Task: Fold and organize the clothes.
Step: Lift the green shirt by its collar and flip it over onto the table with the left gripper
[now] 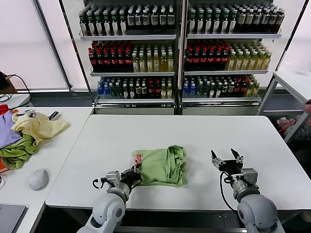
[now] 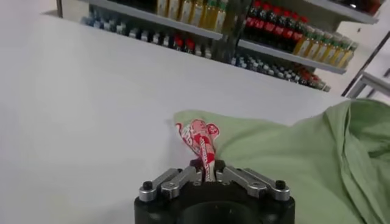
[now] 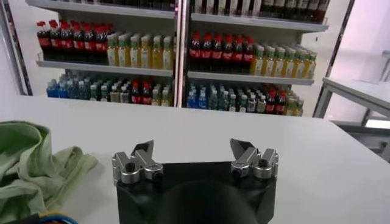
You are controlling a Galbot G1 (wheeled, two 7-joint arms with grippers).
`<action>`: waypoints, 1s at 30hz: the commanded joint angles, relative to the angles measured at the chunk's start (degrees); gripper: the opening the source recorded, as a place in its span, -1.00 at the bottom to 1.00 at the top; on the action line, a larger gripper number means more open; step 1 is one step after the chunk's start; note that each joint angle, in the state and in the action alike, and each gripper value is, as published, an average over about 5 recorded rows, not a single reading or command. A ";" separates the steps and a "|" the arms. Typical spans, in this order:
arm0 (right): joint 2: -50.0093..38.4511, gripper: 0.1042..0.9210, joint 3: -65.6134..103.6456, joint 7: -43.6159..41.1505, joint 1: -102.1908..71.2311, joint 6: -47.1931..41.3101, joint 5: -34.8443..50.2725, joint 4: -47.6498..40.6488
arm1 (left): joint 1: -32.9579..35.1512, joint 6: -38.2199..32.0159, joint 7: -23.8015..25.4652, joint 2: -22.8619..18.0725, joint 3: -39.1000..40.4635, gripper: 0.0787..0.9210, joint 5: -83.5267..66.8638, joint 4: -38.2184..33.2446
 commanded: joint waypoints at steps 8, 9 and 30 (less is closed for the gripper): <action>0.09 0.76 0.12 -0.06 0.10 0.13 0.04 0.02 | 0.90 1.55 -1.12 6.09 -19.75 -0.84 -28.23 -7.03; 0.10 0.76 0.12 -0.08 0.11 0.16 0.06 0.04 | 0.98 1.59 -1.26 7.17 -21.37 -0.84 -28.92 -7.43; 0.30 0.76 0.43 -0.16 -0.30 0.28 0.47 1.70 | -2.27 0.77 1.58 18.44 -18.10 -0.84 -4.45 -17.43</action>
